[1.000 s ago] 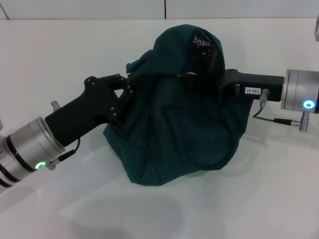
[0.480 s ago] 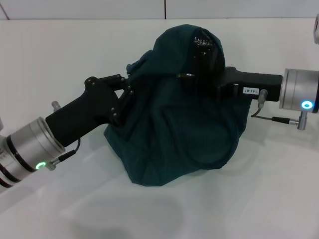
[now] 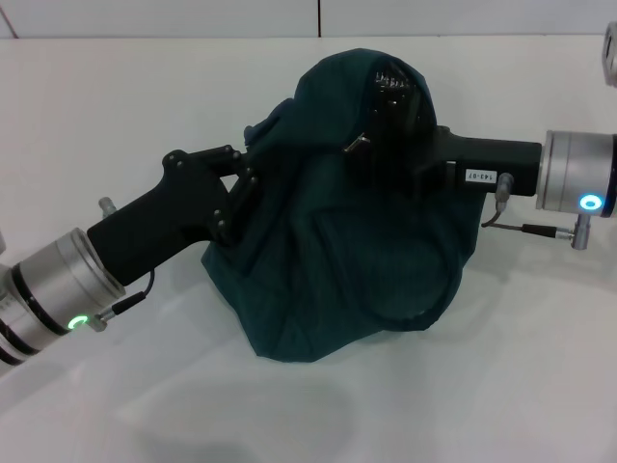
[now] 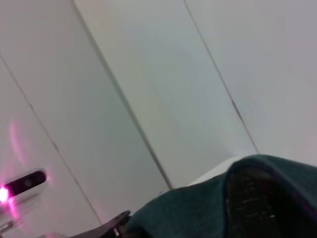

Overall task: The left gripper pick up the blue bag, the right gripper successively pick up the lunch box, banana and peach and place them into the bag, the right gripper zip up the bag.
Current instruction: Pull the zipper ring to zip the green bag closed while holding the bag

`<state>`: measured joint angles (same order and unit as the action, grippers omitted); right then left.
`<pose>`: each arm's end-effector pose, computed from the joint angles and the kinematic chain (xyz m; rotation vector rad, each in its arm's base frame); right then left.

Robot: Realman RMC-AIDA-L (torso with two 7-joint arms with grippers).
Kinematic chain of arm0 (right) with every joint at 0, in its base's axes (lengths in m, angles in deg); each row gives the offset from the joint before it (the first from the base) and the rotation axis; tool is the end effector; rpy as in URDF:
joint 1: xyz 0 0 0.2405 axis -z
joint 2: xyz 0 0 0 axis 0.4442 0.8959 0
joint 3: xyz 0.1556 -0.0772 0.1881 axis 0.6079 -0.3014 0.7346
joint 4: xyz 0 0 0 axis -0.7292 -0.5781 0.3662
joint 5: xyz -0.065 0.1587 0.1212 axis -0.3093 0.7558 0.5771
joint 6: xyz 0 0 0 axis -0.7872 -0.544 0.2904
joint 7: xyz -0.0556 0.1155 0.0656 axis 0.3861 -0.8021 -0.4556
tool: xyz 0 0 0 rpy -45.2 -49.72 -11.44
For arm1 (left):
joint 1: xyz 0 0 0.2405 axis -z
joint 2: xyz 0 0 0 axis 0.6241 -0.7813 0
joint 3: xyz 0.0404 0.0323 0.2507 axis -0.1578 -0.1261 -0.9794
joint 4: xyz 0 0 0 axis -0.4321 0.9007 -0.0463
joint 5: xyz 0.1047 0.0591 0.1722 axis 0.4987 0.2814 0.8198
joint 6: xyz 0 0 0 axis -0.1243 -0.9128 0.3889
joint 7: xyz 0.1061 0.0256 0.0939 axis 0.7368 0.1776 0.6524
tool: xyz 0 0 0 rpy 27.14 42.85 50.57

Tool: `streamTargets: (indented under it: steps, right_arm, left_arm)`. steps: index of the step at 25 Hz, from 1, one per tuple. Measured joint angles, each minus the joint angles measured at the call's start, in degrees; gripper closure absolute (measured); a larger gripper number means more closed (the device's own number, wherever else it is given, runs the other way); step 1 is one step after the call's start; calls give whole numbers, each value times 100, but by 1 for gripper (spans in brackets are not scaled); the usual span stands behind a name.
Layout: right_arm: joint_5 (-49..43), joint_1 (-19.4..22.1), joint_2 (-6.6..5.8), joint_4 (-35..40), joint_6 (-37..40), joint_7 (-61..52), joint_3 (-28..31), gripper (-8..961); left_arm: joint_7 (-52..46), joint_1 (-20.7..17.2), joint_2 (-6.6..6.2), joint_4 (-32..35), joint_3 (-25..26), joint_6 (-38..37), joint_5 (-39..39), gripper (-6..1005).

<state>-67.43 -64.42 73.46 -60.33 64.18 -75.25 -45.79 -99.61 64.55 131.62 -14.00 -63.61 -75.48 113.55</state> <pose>0.1776 0.3688 -0.0486 -2.7437 0.7696 0.9551 -0.2595 0.2839 -0.0385 -2.2961 -0.4075 -1.2392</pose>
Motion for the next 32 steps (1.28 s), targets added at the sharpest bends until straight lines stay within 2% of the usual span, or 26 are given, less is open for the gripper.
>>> streamTargets:
  steps: [14, 24, 32]
  right_arm:
    - [25, 86, -9, 121, 26, 84, -63, 882]
    - [386, 322, -38, 179, 163, 309, -55, 939]
    - [396, 575, -66, 266, 296, 313, 77, 940]
  left_arm:
    - [0, -22, 0, -16, -25, 0, -1, 948]
    - [0, -27, 15, -18, -44, 0, 0, 948]
    - [0, -29, 18, -18, -44, 0, 0, 948]
